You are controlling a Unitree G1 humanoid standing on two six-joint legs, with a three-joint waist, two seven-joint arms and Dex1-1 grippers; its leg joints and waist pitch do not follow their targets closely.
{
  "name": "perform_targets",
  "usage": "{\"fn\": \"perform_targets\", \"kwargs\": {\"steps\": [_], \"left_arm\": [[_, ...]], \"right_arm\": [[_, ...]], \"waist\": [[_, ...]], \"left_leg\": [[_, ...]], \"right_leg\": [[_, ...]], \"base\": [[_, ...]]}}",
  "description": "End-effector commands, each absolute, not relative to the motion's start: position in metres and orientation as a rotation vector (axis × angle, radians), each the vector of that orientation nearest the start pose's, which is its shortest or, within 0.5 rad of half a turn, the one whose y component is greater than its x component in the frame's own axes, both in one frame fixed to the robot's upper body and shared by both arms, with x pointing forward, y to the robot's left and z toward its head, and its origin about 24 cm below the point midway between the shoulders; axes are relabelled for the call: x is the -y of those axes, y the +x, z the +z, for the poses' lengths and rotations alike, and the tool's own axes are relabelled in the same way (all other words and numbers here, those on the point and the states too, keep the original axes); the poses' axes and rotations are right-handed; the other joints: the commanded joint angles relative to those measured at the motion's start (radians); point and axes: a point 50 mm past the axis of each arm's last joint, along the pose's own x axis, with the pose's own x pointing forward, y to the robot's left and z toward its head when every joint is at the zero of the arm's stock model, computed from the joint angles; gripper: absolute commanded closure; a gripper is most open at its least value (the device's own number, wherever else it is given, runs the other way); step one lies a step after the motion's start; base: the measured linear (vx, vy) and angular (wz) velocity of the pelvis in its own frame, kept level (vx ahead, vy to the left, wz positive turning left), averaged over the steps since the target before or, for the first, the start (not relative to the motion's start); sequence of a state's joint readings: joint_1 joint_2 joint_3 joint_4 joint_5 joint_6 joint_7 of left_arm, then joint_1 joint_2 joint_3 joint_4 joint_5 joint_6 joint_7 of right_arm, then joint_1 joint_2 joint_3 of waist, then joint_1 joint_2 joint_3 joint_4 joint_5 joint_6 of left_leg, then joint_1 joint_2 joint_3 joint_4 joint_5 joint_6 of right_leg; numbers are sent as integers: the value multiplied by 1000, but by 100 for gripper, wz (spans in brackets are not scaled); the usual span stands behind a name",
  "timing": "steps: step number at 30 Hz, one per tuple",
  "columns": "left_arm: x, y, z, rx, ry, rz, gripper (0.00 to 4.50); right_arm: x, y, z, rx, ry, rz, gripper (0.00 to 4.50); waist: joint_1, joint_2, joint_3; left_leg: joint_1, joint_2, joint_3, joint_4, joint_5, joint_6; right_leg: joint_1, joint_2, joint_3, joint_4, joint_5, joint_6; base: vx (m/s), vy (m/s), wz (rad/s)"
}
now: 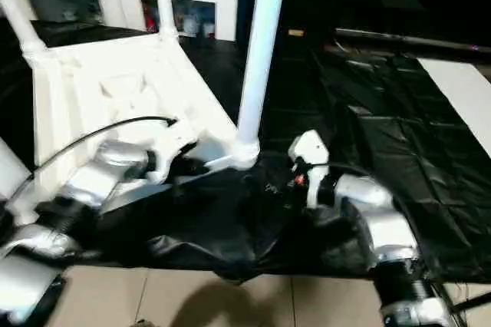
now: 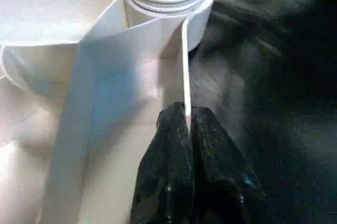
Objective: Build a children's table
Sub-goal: Rotate leg to tighten
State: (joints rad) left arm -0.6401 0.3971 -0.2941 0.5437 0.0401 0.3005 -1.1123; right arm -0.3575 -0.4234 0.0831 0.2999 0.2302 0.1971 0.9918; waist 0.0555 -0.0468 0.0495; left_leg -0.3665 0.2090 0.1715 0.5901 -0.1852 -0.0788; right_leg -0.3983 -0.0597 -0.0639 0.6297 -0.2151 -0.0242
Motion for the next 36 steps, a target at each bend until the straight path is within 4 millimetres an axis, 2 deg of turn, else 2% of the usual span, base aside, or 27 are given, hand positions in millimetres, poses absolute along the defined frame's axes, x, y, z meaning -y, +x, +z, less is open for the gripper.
{"fn": "perform_targets", "kwargs": {"steps": [1, 3, 4, 5, 7, 10, 11, 17, 22, 24, 25, 27, 28, 31, 33, 36], "left_arm": [[-136, 306, 50, -638, 409, -1387, 442], [-141, 301, 50, -647, 425, -1418, 442], [-145, 299, 51, -645, 432, -1411, 442], [-145, 299, 51, -645, 431, -1411, 442], [-147, 299, 51, -642, 429, -1403, 450], [-150, 298, 52, -640, 435, -1383, 450], [-150, 298, 52, -639, 437, -1378, 450], [-152, 297, 52, -641, 436, -1377, 450], [-150, 296, 53, -635, 437, -1374, 450], [-150, 296, 53, -635, 435, -1373, 450], [-150, 296, 52, -635, 435, -1374, 450], [-151, 296, 52, -635, 432, -1372, 450], [-151, 296, 52, -636, 432, -1371, 450], [-150, 296, 52, -637, 429, -1369, 450], [-151, 294, 51, -642, 425, -1369, 450], [-152, 293, 50, -647, 421, -1369, 450]], "right_arm": [[173, 297, 62, -259, -171, 1031, 105], [172, 298, 60, -266, -181, 1042, 105], [168, 299, 57, -273, -163, 1063, 105], [168, 299, 57, -273, -163, 1064, 105], [163, 299, 55, -281, -144, 1087, 77], [154, 296, 51, -295, -143, 1157, 58], [152, 295, 51, -297, -145, 1175, 45], [144, 290, 44, -324, -163, 1269, 45], [140, 301, 41, -312, -160, 1206, 45], [140, 301, 42, -308, -151, 1203, 45], [139, 301, 42, -308, -145, 1206, 59], [138, 301, 42, -311, -130, 1222, 59], [138, 301, 42, -311, -127, 1226, 87], [138, 300, 41, -317, -117, 1246, 98], [138, 300, 41, -317, -119, 1251, 127], [138, 301, 40, -317, -118, 1253, 146]], "waist": [[5, -1, -68], [7, 5, -65], [11, 1, -62], [12, 3, -61], [18, 2, -56], [16, -2, -56], [16, -4, -58], [19, -4, -62], [15, -4, -62], [16, -4, -63], [18, -5, -64], [18, -6, -65], [18, -9, -64], [19, -8, -63], [19, -10, -64], [18, -11, -64]], "left_leg": [[6, 25, -2, -55, -45, 80], [8, 25, 0, -56, -59, 83], [15, 29, 2, -58, -86, 79], [14, 29, 2, -60, -92, 76], [15, 30, 2, -64, -130, 53], [16, 30, 0, -66, -148, 32], [14, 30, 0, -65, -143, 32], [11, 27, 0, -61, -83, 53], [10, 25, 1, -61, -96, 45], [12, 27, 1, -60, -85, 47], [13, 27, 1, -60, -78, 50], [12, 27, 1, -58, -56, 61], [11, 27, 2, -58, -59, 65], [11, 27, 2, -59, -73, 63], [11, 27, 2, -58, -66, 61], [11, 27, 2, -58, -61, 63]], "right_leg": [[64, -77, 52, -56, 101, -264], [62, -75, 52, -58, 88, -267], [56, -75, 52, -60, 46, -265], [56, -75, 52, -61, 29, -263], [56, -77, 52, -69, -47, -244], [56, -78, 52, -74, -102, -218], [57, -79, 52, -72, -95, -218], [60, -77, 52, -61, -4, -231], [58, -78, 51, -64, -35, -237], [58, -76, 53, -61, -16, -236], [59, -76, 52, -60, -4, -236], [60, -75, 52, -55, 35, -241], [59, -75, 51, -56, 32, -242], [59, -77, 52, -59, 2, -237], [60, -77, 52, -58, 1, -235], [59, -76, 51, -57, 9, -237]], "base": [[0, 0, 0], [0, 0, 0], [0, 0, 0], [0, 0, 0], [0, 0, 0], [0, 0, 0], [0, 0, 0], [0, 0, 0], [0, 0, 0], [0, 0, 0], [0, 0, 0], [0, 0, 0], [0, 0, 0], [0, 0, 0], [0, 0, 0], [0, 0, 0]]}}
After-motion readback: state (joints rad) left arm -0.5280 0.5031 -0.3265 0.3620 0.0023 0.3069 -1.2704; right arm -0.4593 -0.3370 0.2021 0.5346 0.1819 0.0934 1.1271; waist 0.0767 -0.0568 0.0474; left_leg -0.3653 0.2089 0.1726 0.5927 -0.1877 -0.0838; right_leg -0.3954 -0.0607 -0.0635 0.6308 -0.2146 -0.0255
